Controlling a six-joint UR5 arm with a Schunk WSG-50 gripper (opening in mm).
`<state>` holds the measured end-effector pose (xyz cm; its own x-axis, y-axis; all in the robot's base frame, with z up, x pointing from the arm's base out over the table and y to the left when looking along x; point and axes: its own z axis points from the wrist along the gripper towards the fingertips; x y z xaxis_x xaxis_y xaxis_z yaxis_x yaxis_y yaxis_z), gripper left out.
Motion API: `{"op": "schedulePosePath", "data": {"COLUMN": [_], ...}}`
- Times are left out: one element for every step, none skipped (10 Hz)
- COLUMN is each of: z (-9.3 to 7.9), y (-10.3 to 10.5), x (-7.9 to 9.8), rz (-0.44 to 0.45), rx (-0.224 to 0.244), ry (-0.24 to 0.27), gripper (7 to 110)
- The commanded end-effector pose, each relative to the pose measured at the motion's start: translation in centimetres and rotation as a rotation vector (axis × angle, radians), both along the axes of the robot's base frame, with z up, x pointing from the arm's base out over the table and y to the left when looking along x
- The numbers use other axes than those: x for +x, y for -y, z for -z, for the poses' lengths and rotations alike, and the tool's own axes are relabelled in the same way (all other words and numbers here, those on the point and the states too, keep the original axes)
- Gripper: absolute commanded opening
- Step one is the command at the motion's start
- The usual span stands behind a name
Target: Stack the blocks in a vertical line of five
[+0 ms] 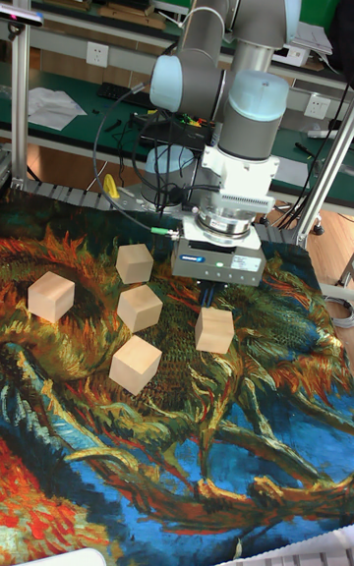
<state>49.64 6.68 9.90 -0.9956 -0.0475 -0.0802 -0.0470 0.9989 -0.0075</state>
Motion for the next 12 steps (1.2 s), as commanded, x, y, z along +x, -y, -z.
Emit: {"op": "schedulePosePath", "data": {"z": [0.1, 0.4, 0.4, 0.4, 0.1, 0.1, 0.1, 0.1, 0.1, 0.1, 0.1, 0.0], "y": [2.9, 3.2, 3.4, 3.4, 3.2, 3.3, 3.6, 3.8, 4.0, 4.2, 3.2, 3.1], "x": [-0.2, -0.6, -0.8, -0.8, -0.6, -0.8, -1.0, -1.1, -1.2, -1.1, -0.7, -0.6], "rz": [-0.066, -0.08, -0.107, -0.109, -0.112, -0.124, -0.139, -0.134, -0.148, -0.18, -0.193, -0.196], "rx": [-0.02, -0.005, 0.012, 0.011, 0.008, 0.001, -0.011, -0.019, -0.027, -0.035, 0.002, 0.005], "ry": [-0.03, -0.026, -0.019, -0.022, -0.024, -0.033, -0.043, -0.047, -0.052, -0.049, -0.03, -0.024], "gripper": [7, 7, 7, 7, 7, 7, 7, 7, 7, 7, 7, 7]}}
